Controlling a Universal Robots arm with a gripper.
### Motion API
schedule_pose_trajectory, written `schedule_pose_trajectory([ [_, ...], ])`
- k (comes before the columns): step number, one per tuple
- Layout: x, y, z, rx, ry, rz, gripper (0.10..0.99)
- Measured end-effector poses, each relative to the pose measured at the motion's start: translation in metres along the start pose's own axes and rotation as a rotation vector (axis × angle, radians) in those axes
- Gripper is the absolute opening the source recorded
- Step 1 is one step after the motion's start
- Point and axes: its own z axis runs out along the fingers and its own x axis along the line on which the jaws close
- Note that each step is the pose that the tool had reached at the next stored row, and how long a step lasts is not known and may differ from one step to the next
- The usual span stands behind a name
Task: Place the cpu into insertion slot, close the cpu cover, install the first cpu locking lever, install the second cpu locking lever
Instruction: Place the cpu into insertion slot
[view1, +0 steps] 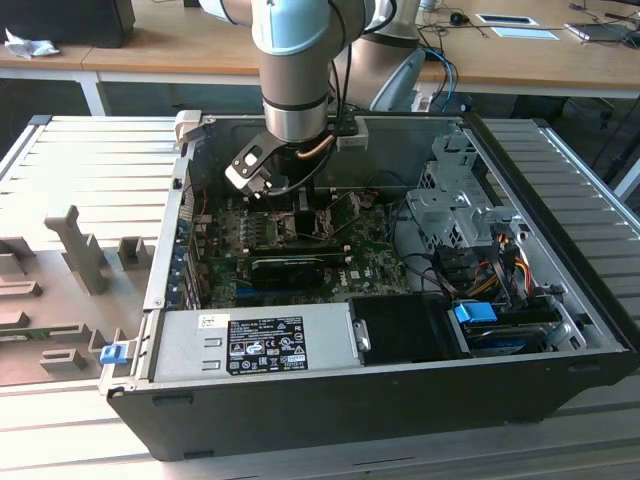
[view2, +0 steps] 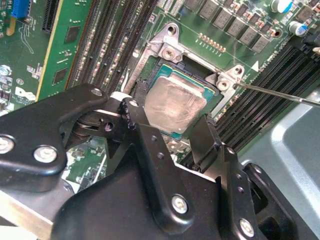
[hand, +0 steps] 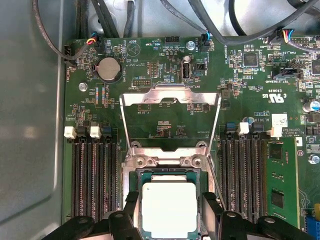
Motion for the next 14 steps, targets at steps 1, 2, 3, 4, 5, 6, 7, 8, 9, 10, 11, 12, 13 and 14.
schedule_pose_trajectory([
  [1, 0.0, 0.0001, -0.0006, 0.0, 0.0, 0.0, 0.608],
  [2, 0.0001, 0.0002, -0.0017, 0.0, 0.0, 0.0, 0.608],
  [3, 0.0001, 0.0004, -0.004, 0.0, 0.0, 0.0, 0.608],
  [4, 0.0002, 0.0005, -0.0054, 0.0, 0.0, 0.0, 0.592],
  [5, 0.0002, 0.0006, -0.0067, 0.0, 0.0, 0.0, 0.525],
  [6, 0.0002, 0.0008, -0.0085, 0.0, -0.0001, 0.0, 0.463],
  [7, 0.0003, 0.0012, -0.0106, 0.003, -0.0001, 0.0, 0.404],
  [8, 0.0003, 0.0019, -0.012, 0.008, -0.0003, 0.001, 0.341],
  [9, 0.0004, 0.0025, -0.0128, 0.012, -0.0003, 0.001, 0.341],
  [10, 0.0005, 0.0034, -0.0133, 0.018, -0.0002, 0.001, 0.224],
  [11, 0.0004, 0.0042, -0.0134, 0.022, -0.0003, 0.001, 0.161],
  [12, 0.0004, 0.0046, -0.0135, 0.024, -0.0005, 0.001, 0.161],
  [13, 0.0004, 0.0047, -0.0139, 0.025, -0.0008, 0.001, 0.106],
  [14, 0.0004, 0.0047, -0.0144, 0.025, -0.0007, 0.001, 0.106],
])
